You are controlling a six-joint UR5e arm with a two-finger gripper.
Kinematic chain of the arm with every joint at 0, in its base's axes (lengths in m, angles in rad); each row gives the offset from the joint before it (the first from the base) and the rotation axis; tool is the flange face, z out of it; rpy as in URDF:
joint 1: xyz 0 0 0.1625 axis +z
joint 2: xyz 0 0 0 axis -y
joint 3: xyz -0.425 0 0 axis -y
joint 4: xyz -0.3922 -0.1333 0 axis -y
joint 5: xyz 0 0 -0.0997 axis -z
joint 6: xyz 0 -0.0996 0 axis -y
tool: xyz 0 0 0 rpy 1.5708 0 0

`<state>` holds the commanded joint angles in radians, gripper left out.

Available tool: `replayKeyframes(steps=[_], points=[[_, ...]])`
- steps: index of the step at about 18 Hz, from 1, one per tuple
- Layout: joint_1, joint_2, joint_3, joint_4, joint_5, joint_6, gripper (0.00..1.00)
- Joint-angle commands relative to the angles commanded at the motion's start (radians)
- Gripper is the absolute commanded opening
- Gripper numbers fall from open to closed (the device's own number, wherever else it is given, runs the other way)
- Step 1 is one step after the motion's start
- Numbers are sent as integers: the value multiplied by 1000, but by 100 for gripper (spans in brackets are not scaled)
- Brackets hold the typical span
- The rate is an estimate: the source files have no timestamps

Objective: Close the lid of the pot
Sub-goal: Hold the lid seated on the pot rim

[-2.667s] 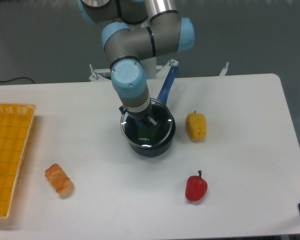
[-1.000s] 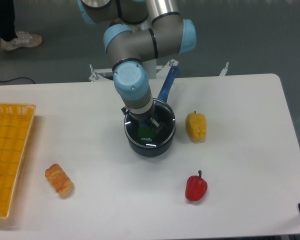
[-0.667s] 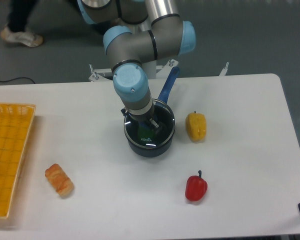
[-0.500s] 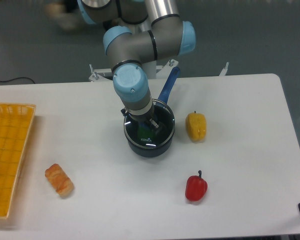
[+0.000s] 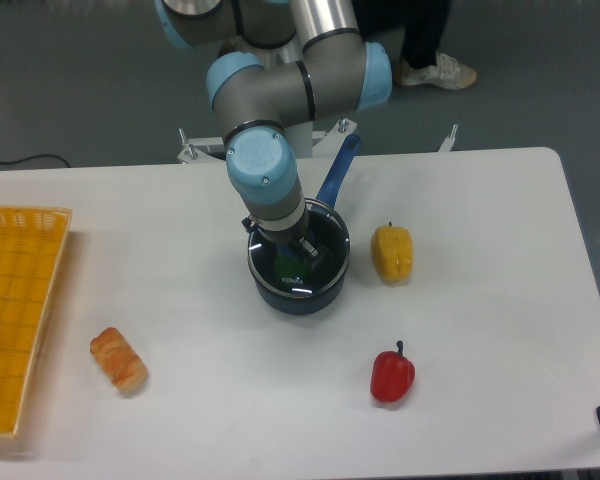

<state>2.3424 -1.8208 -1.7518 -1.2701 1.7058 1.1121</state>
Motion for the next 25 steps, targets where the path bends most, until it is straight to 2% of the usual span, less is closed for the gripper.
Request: replayKeyframes(steps=[6,10,12,14,16,23,25], points=[[0,-2,2,2,0,-2,50],[-2,-3,2,2,0,-3,54],[-2,-5,2,2,0,-3,60],[-2,-5,0,2,2,-2,61],[-2,-5,0,2,2,-2,66],[-3,-11,-2,2,2,0,66],[-2,-11,0,0,2,6,57]])
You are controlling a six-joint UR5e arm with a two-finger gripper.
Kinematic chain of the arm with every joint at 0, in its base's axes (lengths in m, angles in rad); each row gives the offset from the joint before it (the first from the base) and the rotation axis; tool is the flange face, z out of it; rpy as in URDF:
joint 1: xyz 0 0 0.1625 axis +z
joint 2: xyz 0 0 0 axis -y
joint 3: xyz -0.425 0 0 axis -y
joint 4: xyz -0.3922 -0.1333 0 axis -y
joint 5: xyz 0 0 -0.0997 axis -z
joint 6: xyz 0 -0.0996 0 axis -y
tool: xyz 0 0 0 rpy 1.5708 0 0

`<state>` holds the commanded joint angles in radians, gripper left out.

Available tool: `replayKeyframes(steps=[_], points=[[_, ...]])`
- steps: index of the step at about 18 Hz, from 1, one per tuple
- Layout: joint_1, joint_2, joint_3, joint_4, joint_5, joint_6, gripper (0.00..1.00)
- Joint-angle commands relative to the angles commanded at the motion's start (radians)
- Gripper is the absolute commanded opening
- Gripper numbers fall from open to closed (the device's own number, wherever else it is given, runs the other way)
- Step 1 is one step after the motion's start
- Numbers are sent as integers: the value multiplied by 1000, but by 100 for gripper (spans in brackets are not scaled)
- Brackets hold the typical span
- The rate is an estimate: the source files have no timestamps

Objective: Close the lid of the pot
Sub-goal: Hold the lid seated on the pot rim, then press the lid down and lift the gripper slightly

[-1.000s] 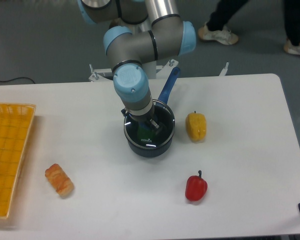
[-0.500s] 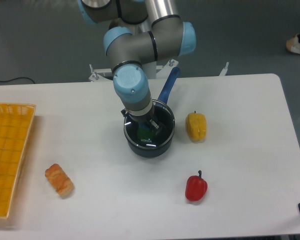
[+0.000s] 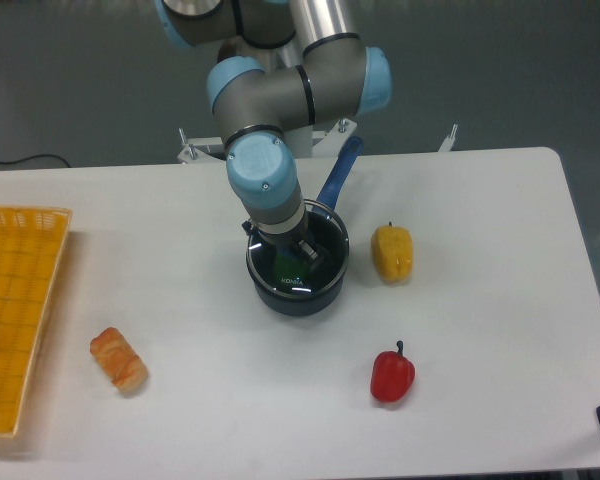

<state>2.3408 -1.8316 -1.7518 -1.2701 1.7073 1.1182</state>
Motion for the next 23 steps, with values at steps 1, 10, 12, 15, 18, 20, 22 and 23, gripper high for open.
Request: replayKeyframes(steps=[1,10,12,15,18,20,22,23], points=[[0,0,0,0,-2,0,55],[8,6,2,-2,-14,15,54],[11,8,5,-2,-15,15,55],[8,8,5,0,-14,14,55],[6,8,5,0,-14,12,55],[5,8,6,0,-14,11,55],[3,8,6,0,-14,6,56],[2,6,6,2,-14,6,56]])
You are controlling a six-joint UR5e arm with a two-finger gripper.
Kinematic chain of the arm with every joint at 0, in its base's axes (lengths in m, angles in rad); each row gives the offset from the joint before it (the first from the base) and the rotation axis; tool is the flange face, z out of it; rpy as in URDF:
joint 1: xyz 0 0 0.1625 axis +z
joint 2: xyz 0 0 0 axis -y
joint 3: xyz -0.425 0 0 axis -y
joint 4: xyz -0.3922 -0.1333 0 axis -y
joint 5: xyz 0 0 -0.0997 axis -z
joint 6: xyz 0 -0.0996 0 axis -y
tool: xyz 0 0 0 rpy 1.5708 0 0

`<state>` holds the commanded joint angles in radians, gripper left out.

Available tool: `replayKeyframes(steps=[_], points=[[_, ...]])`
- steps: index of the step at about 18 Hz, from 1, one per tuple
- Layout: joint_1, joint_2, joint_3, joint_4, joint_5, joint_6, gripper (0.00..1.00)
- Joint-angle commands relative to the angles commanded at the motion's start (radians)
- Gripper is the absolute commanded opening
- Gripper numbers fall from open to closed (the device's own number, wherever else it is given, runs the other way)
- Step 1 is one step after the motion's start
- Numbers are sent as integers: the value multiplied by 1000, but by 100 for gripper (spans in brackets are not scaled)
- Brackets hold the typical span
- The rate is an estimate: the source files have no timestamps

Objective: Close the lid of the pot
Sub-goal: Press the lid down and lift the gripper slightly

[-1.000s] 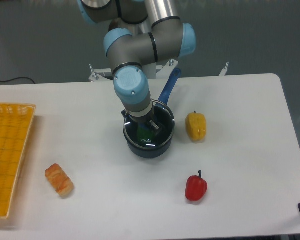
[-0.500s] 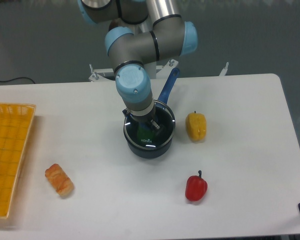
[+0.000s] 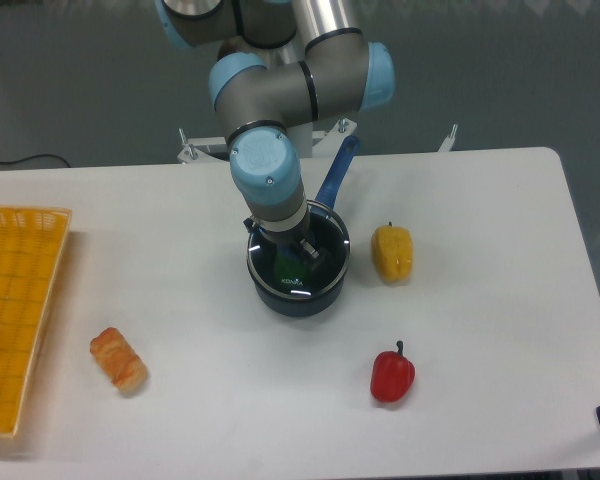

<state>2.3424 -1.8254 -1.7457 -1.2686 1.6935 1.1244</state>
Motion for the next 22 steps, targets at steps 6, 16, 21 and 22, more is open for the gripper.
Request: replayKeyframes(steps=[6,16,21,22], points=[[-2,-3,0,2,0,-2,59],[-2,-6,2,2,2,-2,79],[-3,-8,-3,2,2,-3,79],[-3,-8,-5,2,2,-3,79]])
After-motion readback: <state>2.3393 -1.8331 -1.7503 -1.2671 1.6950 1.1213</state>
